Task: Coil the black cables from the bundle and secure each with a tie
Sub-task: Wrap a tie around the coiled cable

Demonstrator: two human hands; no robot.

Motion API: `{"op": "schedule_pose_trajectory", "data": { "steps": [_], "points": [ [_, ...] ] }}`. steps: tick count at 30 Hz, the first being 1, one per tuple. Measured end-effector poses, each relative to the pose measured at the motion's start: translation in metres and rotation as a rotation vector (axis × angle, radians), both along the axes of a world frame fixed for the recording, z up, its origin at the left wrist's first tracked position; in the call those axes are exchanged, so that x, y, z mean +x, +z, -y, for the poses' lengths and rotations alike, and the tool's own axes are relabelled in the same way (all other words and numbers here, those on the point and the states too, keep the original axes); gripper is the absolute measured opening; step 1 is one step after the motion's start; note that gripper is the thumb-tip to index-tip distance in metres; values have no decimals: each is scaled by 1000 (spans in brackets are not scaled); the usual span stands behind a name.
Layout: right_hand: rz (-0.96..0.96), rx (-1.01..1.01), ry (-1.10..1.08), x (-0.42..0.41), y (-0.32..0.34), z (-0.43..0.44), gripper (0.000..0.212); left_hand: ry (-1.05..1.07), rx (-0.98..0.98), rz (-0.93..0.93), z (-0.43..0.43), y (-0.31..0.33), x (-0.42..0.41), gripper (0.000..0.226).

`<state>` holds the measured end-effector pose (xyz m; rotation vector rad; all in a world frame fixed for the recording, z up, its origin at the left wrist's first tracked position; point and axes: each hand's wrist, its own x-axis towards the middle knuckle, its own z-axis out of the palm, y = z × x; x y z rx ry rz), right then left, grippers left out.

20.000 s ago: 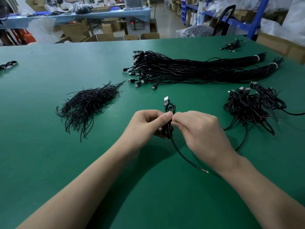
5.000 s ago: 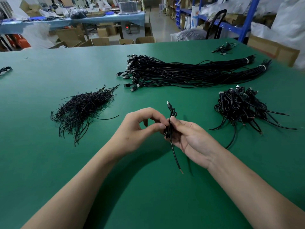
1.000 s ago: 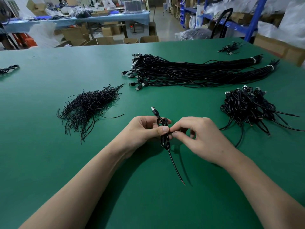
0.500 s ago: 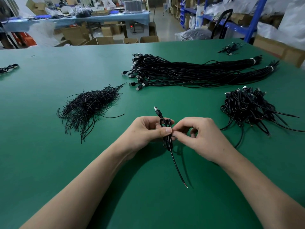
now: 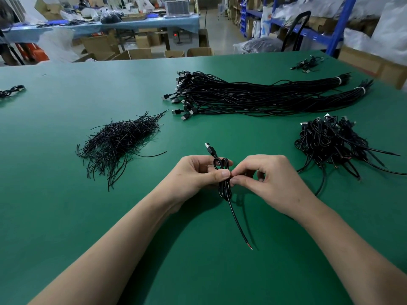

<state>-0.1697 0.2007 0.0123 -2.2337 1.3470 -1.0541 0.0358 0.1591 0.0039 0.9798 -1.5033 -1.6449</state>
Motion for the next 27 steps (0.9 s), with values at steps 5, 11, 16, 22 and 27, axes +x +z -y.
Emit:
{"op": "schedule_pose_trajectory", "data": {
  "steps": [5,11,16,22,27],
  "points": [
    [-40,-49,-19,4,0,-2,7,-6,-52,17,-1,0,0,44],
    [-140,-66,-67,7,1,-6,17,-47,-105,-42,-2,1,0,42],
    [-101,-52,-53,7,5,-7,7,-74,-96,-76,-2,1,0,49],
    [71,50,-31,12,1,-6,16,-14,-176,-51,0,-3,-2,44],
    [271,185,-21,16,1,-5,24,82,-298,-19,-4,7,-6,3]
  ]
}}
